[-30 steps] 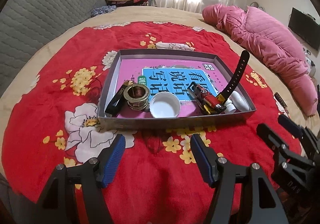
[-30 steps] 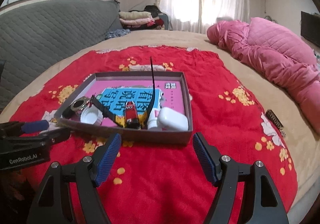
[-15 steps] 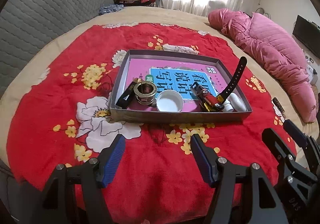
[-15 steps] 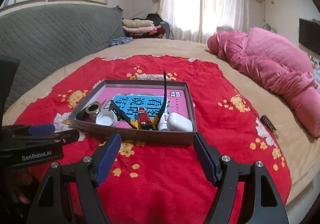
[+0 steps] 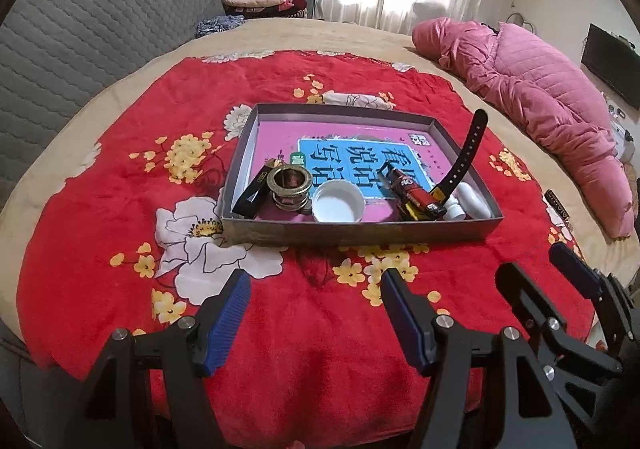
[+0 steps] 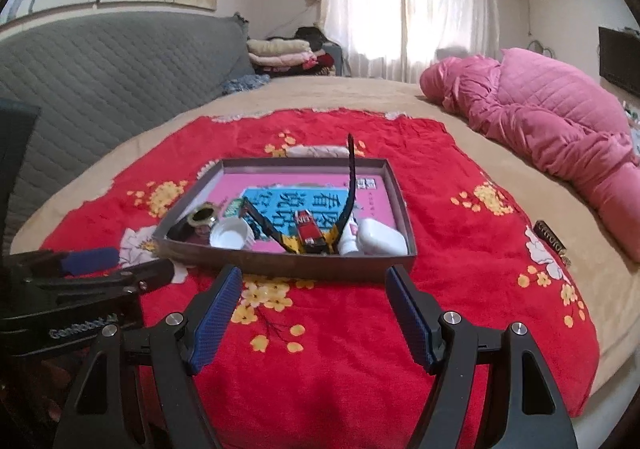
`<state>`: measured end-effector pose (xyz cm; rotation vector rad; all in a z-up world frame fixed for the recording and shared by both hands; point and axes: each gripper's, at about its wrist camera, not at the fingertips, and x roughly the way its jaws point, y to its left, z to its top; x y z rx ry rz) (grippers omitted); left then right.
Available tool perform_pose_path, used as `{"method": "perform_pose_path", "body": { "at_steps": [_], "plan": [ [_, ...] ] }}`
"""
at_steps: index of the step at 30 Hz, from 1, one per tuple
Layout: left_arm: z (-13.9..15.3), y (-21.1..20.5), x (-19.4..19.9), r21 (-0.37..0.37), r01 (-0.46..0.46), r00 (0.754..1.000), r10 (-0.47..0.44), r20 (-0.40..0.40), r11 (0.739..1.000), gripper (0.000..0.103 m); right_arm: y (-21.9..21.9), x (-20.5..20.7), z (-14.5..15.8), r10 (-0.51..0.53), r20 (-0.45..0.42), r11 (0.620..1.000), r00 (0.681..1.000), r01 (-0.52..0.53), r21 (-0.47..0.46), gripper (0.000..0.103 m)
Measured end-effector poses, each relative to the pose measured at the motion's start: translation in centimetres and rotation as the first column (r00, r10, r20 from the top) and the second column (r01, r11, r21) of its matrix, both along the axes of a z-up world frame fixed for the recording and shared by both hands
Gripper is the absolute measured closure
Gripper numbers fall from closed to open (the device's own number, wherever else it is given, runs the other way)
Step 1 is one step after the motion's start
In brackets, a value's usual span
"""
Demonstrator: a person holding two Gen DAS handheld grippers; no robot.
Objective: Organize rigid objects
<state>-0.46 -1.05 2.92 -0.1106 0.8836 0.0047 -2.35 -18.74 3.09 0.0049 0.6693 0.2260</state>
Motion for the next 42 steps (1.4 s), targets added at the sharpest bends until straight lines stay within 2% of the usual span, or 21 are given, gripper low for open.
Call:
{"method": "perform_pose_path", "body": {
  "at_steps": [12, 23, 42],
  "plan": [
    [-2.4, 0.4, 0.8, 0.012, -0.010, 0.999, 0.011, -0.049, 1.000, 0.036, 0.4, 1.8, -3.6, -0.008, -0.105, 1.000, 0.994, 0.005, -0.030, 0.027],
    [-3.0, 0.5, 1.0, 0.025, -0.012, 0.998, 0.013, -0.061, 1.000, 0.036, 0.8, 1.7, -3.7, 0.014, -0.106, 0.999, 0.994, -0.017, -0.030, 0.027],
    [-2.4, 0.4, 0.9, 0.027, -0.007, 0.999, 0.008, -0.038, 1.000, 0.036, 0.4, 1.4, -3.1, 0.004, -0.078, 1.000, 0.997, -0.006, -0.022, 0.027]
  ]
}}
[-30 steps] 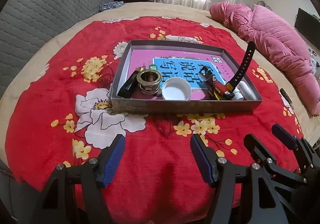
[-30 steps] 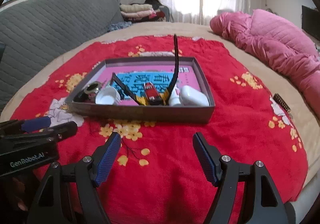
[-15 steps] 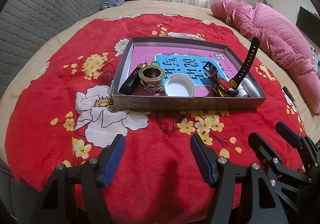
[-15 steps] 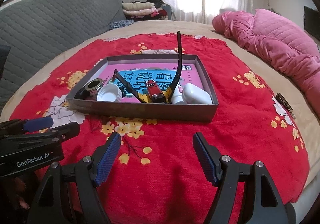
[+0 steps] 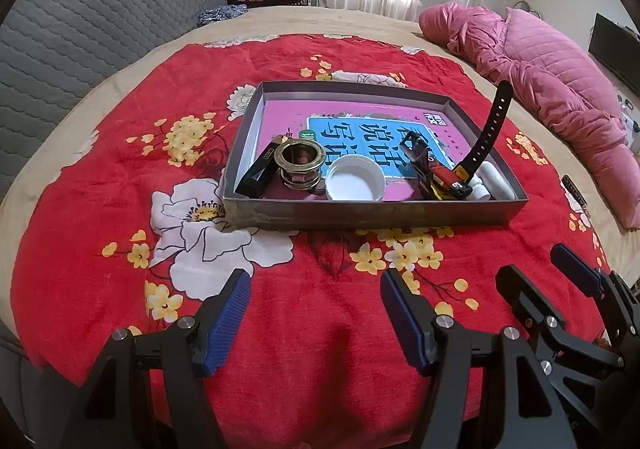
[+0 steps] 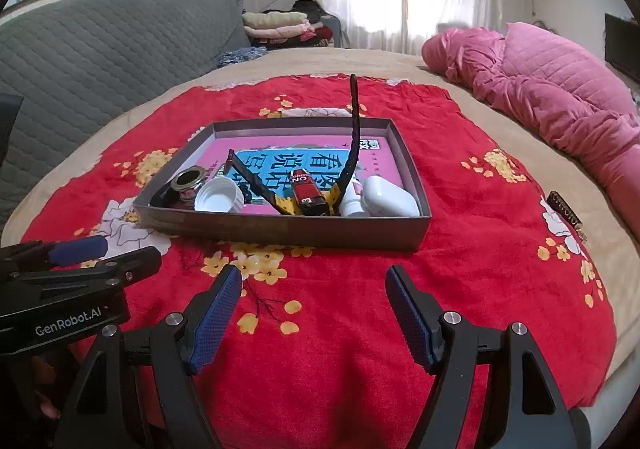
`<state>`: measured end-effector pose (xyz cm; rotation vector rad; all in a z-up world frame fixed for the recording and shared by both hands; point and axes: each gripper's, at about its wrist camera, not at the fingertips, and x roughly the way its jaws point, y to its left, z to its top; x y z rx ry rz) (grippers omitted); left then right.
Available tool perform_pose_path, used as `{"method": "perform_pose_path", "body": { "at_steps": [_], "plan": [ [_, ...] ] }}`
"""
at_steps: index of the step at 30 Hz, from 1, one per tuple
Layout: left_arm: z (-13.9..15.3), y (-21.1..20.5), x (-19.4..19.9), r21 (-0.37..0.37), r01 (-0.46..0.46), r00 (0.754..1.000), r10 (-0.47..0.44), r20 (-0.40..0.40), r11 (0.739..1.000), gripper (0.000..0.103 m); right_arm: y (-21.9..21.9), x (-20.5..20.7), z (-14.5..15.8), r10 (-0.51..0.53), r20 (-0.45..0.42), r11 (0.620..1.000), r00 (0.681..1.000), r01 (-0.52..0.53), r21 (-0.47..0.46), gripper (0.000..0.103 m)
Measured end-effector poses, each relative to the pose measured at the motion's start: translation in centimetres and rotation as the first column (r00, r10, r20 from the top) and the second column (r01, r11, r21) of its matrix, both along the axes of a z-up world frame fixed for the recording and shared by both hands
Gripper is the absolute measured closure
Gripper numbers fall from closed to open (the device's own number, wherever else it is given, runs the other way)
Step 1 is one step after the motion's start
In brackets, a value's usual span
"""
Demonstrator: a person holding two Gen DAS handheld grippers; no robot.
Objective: Organize rigid objects
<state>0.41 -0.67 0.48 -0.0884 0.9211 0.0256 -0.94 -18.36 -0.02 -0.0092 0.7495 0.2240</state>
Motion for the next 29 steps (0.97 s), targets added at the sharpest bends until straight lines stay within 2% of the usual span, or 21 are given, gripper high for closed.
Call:
{"method": "perform_pose_path", "body": {
  "at_steps": [29],
  "plan": [
    [-0.39, 0.84, 0.18, -0.007, -0.016, 1.000, 0.016, -0.009, 1.000, 0.036, -0.34, 0.25, -0.35, -0.014, -0.011, 1.000, 1.000, 0.014, 0.004, 0.027]
  ]
}}
